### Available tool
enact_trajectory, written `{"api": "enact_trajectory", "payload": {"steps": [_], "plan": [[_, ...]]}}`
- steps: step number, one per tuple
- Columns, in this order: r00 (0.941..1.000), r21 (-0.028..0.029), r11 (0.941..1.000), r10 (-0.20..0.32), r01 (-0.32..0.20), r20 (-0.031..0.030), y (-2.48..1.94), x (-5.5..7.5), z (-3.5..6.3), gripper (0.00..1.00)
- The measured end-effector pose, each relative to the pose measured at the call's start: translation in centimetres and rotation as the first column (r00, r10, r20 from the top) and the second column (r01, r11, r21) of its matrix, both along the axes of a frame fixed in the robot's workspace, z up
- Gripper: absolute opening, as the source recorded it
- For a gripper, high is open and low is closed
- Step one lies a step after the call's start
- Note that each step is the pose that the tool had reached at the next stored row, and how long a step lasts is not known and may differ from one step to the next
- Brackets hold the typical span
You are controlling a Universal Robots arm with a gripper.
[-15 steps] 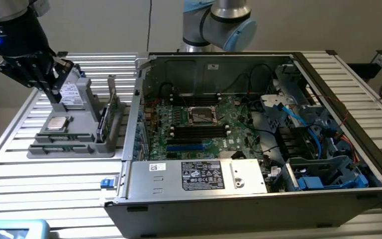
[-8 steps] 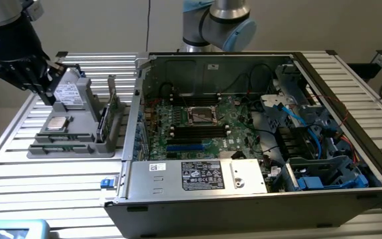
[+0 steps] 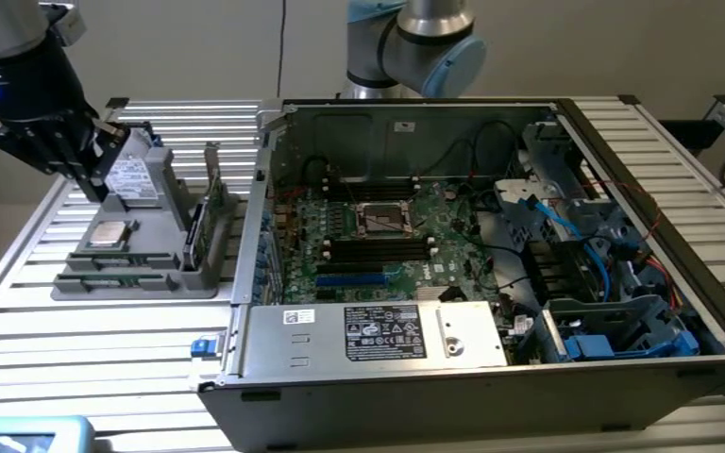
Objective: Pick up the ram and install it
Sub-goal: 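Pick up the ram and move it above insertion slot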
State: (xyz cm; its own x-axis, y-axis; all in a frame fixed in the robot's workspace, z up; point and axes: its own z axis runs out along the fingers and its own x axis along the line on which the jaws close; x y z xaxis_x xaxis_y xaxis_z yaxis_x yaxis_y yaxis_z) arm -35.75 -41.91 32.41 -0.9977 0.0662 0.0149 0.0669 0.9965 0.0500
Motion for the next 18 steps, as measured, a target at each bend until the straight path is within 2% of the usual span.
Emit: {"api": "enact_trajectory", "payload": {"steps": [5, 9, 13, 18], "plan": [[0.9959, 0.0001, 0.9959, 0.091, -0.091, 0.0001, 0.01, -0.02, -0.3, 0.11], [0.9866, 0.0009, 0.9866, 0.163, -0.163, 0.0002, 0.01, -0.01, -0.5, 0.11], [0.9724, 0.001, 0.9724, 0.233, -0.233, 0.0002, 0.01, -0.01, -0.54, 0.11], [0.9468, 0.001, 0.9468, 0.322, -0.322, 0.0002, 0.01, -0.01, -0.58, 0.11]]}}
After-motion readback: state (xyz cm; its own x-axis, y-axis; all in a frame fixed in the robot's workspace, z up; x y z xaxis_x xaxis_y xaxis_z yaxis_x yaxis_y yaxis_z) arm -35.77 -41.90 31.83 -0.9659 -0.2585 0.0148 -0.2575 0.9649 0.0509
